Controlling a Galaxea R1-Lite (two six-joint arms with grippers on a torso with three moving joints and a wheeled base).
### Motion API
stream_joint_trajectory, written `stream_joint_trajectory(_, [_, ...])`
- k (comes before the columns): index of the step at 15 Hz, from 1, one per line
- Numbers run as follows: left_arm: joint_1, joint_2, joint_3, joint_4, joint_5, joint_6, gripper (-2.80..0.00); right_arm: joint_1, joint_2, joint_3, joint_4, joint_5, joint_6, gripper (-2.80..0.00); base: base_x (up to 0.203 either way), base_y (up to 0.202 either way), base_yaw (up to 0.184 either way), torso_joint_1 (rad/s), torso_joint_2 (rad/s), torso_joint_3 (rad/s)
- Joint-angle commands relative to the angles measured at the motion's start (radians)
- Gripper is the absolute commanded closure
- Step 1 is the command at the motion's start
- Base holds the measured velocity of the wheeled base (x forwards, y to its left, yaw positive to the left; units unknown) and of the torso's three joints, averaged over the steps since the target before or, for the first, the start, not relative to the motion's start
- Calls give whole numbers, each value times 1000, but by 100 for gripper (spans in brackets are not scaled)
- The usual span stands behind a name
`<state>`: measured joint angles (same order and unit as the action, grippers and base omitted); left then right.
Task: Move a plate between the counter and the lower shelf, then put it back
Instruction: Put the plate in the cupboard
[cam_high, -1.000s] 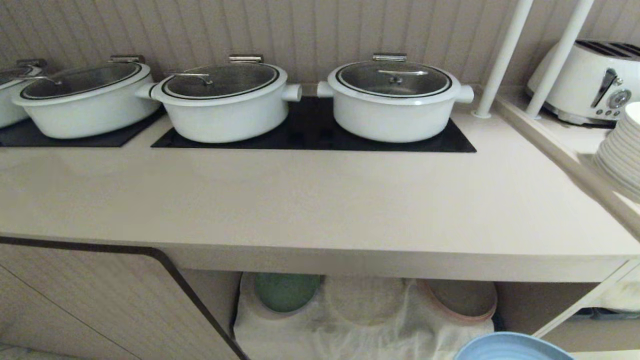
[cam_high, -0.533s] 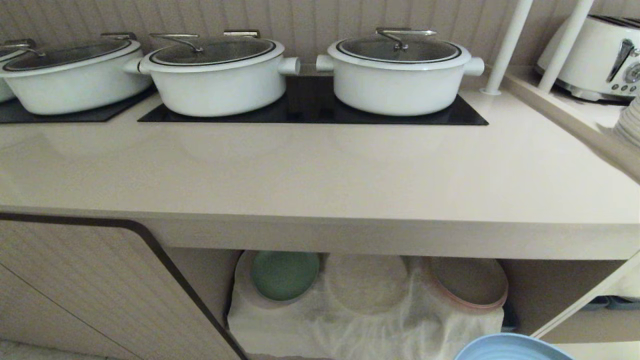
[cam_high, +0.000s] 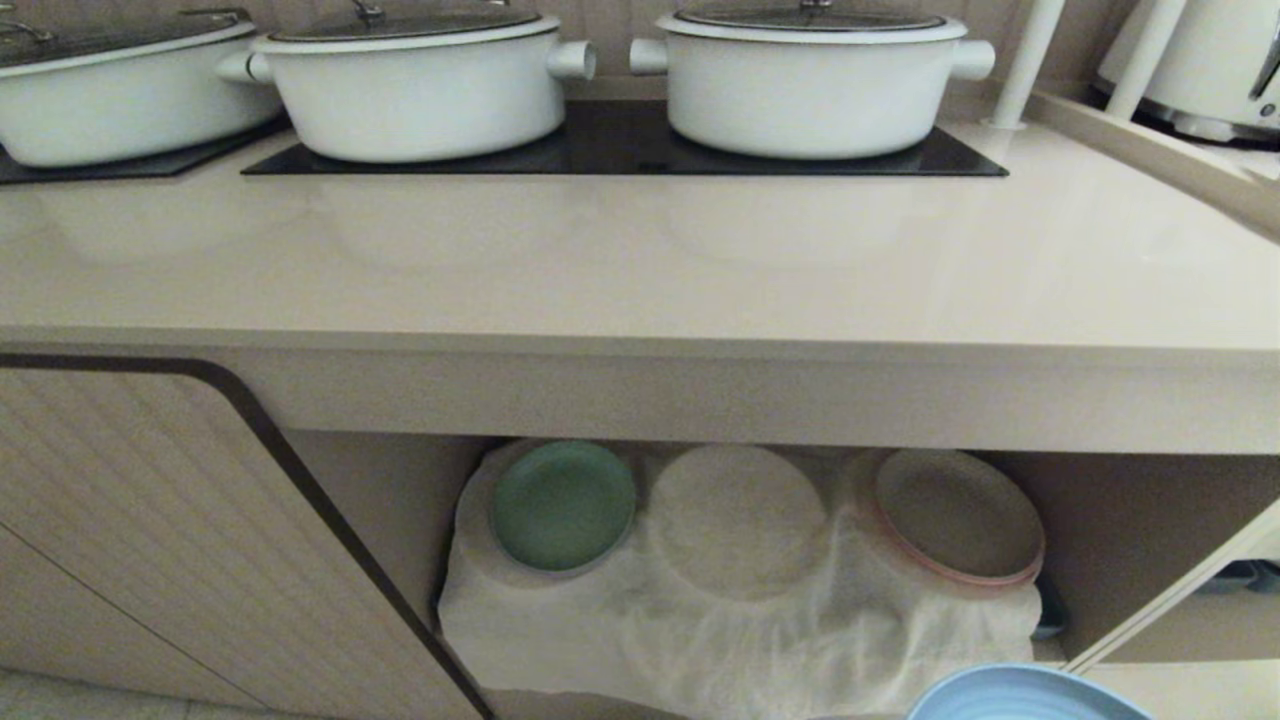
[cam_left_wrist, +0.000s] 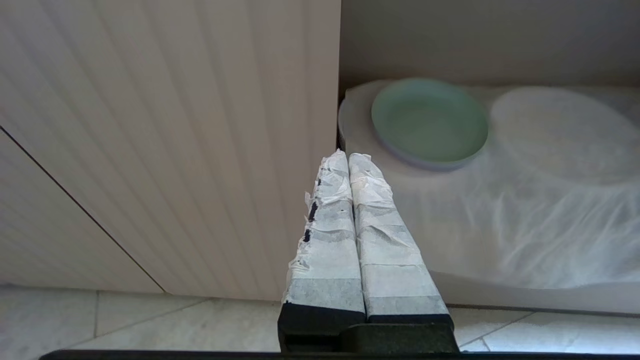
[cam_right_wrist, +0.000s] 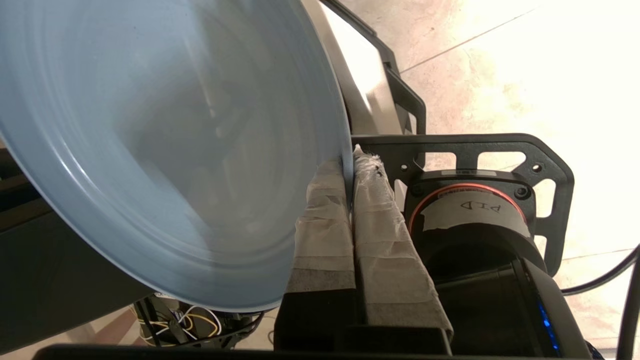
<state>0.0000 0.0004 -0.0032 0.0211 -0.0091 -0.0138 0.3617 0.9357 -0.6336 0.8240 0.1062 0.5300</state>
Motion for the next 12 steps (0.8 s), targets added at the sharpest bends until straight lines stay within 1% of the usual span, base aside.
stream_joint_trajectory(1, [0,0,0,0,0,-1,0,0,0,2,4,1,4,0,0,0,0,-187,470,287])
stream_joint_trajectory(8, [0,0,0,0,0,0,0,0,2,3,4,1,4,0,0,0,0,-167,464,293])
stream_joint_trajectory(11, [0,0,0,0,0,0,0,0,0,2,4,1,2,0,0,0,0,-126,439,314])
stream_joint_trajectory(12, [0,0,0,0,0,0,0,0,0,0,4,1,2,0,0,0,0,-70,261,192])
